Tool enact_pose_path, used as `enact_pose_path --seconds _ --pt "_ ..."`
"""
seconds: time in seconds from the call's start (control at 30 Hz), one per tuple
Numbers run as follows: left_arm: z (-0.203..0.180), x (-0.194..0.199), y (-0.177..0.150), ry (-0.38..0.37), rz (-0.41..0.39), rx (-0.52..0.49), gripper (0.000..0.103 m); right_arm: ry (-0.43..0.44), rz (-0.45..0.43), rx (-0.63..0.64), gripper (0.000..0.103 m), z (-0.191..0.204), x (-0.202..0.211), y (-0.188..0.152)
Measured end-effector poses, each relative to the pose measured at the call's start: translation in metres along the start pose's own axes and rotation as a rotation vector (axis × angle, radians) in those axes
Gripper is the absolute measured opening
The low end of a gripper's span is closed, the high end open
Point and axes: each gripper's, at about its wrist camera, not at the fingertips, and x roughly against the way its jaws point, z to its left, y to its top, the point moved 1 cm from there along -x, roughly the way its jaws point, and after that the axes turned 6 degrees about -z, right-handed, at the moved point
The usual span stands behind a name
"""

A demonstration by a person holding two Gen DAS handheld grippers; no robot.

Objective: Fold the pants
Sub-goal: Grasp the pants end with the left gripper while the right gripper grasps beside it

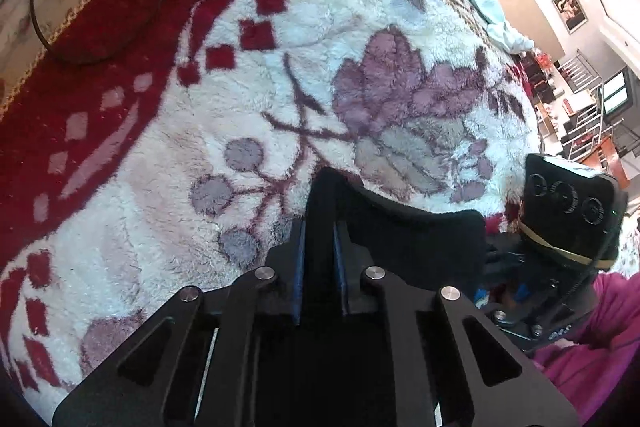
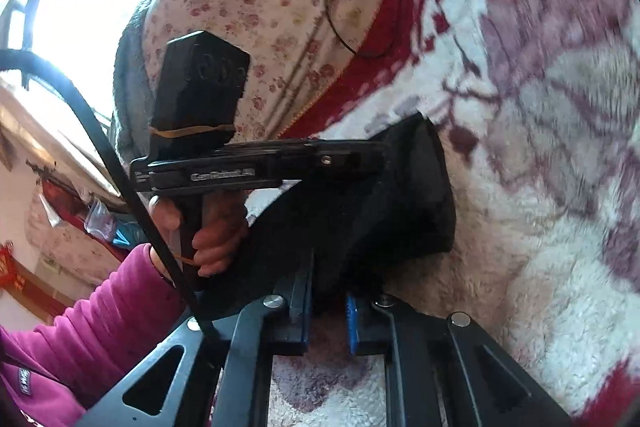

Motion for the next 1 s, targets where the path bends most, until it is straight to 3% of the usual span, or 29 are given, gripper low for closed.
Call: enact_pose_path --seconds 0.23,0.47,0.7,0.87,0.9,1.0 --pt "-0.015 0.039 0.007 0.030 -0.091 -0.007 0.011 0.019 -0.042 0.115 0.011 0.040 0.007 0.016" --pt "-0.029 0.127 -0.014 0.097 -0.247 0.012 0.011 0.070 -0.025 0.366 0.011 0.127 0.008 0.028" --pt "-0.028 0.221 -0.088 0.243 -0.405 0.148 0.011 0.100 0.053 0.639 0.011 0.216 -0.022 -0.011" --pt "0.009 0.253 -0.179 0.380 -0.469 0.362 0.010 0.126 0.219 0.727 0.013 0.242 -0.087 -0.074" --pt "0.019 0.257 -0.196 0.412 -0.477 0.409 0.010 0.112 0.252 0.739 0.016 0.242 -0.103 -0.087" --pt "0.041 0.267 -0.245 0.486 -0.492 0.553 0.010 0.144 0.353 0.715 0.040 0.243 -0.138 -0.115"
